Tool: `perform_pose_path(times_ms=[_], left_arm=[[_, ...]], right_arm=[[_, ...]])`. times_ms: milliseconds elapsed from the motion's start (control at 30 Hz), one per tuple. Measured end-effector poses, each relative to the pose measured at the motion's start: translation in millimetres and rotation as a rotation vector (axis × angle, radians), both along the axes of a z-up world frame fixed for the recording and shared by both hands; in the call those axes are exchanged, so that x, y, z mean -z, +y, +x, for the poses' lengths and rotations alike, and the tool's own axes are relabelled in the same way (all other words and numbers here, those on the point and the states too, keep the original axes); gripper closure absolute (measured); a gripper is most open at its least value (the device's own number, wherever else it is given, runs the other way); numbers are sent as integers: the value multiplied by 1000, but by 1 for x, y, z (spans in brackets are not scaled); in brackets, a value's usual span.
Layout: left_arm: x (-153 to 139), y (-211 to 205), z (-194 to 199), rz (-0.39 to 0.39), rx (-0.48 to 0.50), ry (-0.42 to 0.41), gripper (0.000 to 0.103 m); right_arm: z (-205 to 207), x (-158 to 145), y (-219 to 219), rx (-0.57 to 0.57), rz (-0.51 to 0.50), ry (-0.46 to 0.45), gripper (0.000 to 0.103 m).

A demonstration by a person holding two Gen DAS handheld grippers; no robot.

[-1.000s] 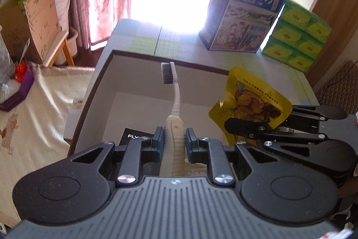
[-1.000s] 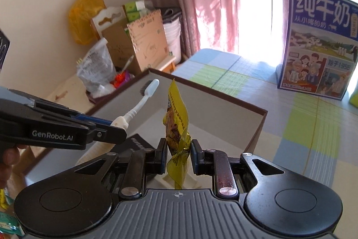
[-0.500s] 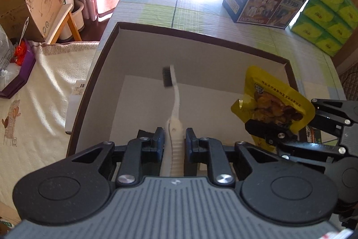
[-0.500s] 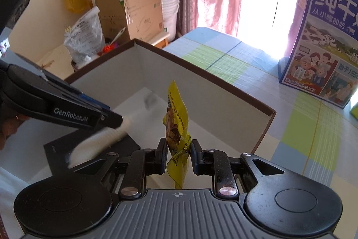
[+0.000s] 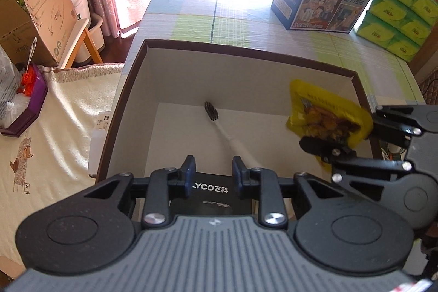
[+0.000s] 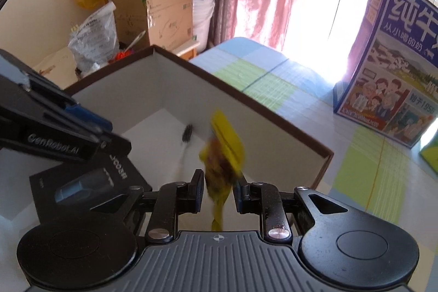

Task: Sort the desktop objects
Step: 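Lower and release the toothbrush with the left tool while the right tool releases the packet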

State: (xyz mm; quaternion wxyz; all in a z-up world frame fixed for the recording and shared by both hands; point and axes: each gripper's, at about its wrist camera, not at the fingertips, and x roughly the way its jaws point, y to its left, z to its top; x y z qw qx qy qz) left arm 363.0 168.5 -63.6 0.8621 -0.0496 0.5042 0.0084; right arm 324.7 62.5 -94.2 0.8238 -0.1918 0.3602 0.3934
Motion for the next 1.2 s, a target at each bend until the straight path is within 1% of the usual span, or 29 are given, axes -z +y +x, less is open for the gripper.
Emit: perform_pose_path(times_ms=[67, 133, 200, 300, 333, 400, 500, 633, 767, 833, 900, 1000, 1067, 1133, 1200], left_arm=[[-1, -1, -2, -3, 8, -6, 76], [-2, -2, -4, -2, 15, -10, 75], [-3, -4, -7, -2, 23, -14, 71], [-4, -6, -12, 2, 35, -20, 65], [-5, -7, -14, 3, 38, -21, 64], [-6, -7, -17, 6, 48, -23, 56], [-9, -8, -21, 16, 63, -33, 49], [-13, -9, -26, 23, 72, -43, 47], [-19, -11, -33, 37, 78, -60, 39], [-22, -12, -37, 38, 83, -65, 38], [-24, -13, -42, 40, 83, -69, 35], [-27, -15, -49, 42, 85, -79, 32], [-30, -15, -53, 44, 86, -82, 31], [-33, -15, -58, 53, 86, -89, 27], [-35, -16, -63, 66, 81, -96, 23]], right_arm=[[0, 0, 0, -7, 3, -7, 83], [-2, -1, -2, -23, 7, -3, 74], [-7, -3, -5, -35, 10, -17, 51], [-14, -6, -9, -62, 11, -37, 40], [-16, -7, -10, -73, 9, -37, 38], [-19, -10, -12, -86, 13, -44, 32], [-23, -13, -15, -94, 22, -51, 26], [-25, -15, -18, -91, 23, -50, 22], [-30, -18, -24, -86, 31, -31, 18], [-33, -20, -26, -77, 33, -21, 16], [-37, -22, -29, -73, 40, -12, 13], [-42, -27, -32, -64, 40, -10, 7], [-45, -30, -34, -54, 44, -11, 5], [-47, -33, -37, -42, 53, -6, 2], [-50, -36, -39, -31, 62, 4, 2]])
